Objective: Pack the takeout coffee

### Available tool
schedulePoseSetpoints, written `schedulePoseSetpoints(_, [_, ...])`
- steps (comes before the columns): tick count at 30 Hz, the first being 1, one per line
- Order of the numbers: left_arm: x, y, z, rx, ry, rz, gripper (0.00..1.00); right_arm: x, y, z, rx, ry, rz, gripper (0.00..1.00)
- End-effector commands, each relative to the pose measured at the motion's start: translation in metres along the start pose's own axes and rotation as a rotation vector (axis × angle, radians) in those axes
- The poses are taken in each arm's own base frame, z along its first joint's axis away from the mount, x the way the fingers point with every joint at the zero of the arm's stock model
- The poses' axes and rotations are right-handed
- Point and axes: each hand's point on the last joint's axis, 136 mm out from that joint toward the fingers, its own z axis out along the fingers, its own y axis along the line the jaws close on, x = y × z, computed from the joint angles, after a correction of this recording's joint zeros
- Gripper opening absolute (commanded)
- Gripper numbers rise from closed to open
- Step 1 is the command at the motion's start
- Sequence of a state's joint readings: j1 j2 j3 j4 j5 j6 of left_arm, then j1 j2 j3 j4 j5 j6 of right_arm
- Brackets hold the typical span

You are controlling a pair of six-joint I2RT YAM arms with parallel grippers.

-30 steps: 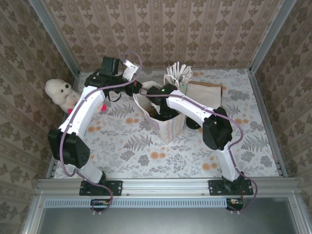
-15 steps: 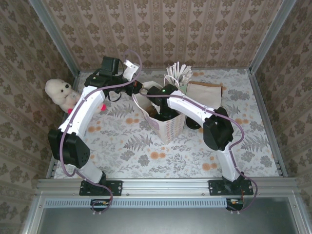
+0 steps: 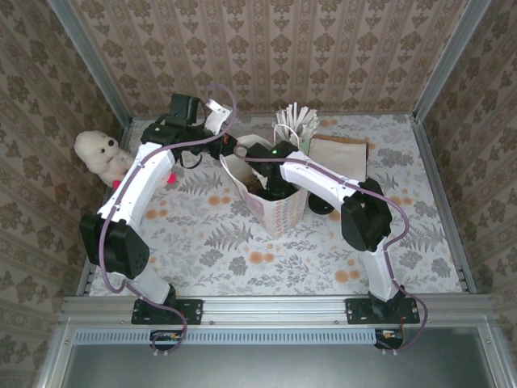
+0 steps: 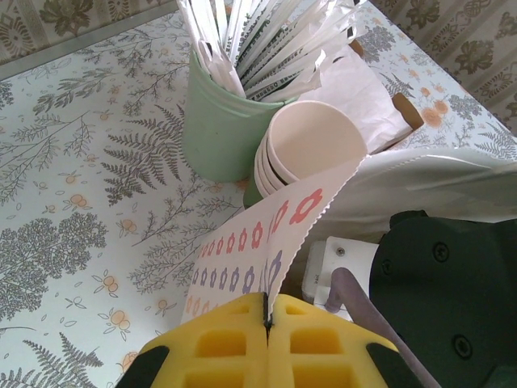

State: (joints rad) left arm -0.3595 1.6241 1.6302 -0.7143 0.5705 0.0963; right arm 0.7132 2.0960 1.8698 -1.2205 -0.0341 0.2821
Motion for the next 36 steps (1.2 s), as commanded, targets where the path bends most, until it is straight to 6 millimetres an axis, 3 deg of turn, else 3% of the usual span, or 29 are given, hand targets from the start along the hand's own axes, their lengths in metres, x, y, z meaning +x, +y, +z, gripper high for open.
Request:
schedulePoseSetpoints(1, [-0.008,-0.003,-0.002,0.003,-0.007,-0.003,0.00,-0.006,0.001,0.024,-0.019,0.009,0.027,0.66])
schedulePoseSetpoints(19, [-0.007,-0.001,-0.004,-0.012,-0.010,-0.003,0.00,-0.005,-0.001,0.001,-0.003,-0.018,-0.014,0.74])
schedulePoseSetpoints(27, [-0.006,-0.001,-0.003,-0.013,-0.005,0.002,0.00,-0.002,-0.001,-0.009,0.000,-0.030,-0.015,0.84])
schedulePoseSetpoints(29, [-0.005,-0.001,-0.004,-0.016,-0.004,0.002,0.00,-0.002,0.000,-0.011,-0.001,-0.031,-0.020,1.00])
schedulePoseSetpoints(36, [-0.003,-0.001,-0.004,-0.017,-0.002,-0.001,0.00,-0.005,-0.001,-0.014,0.005,-0.043,-0.022,1.00])
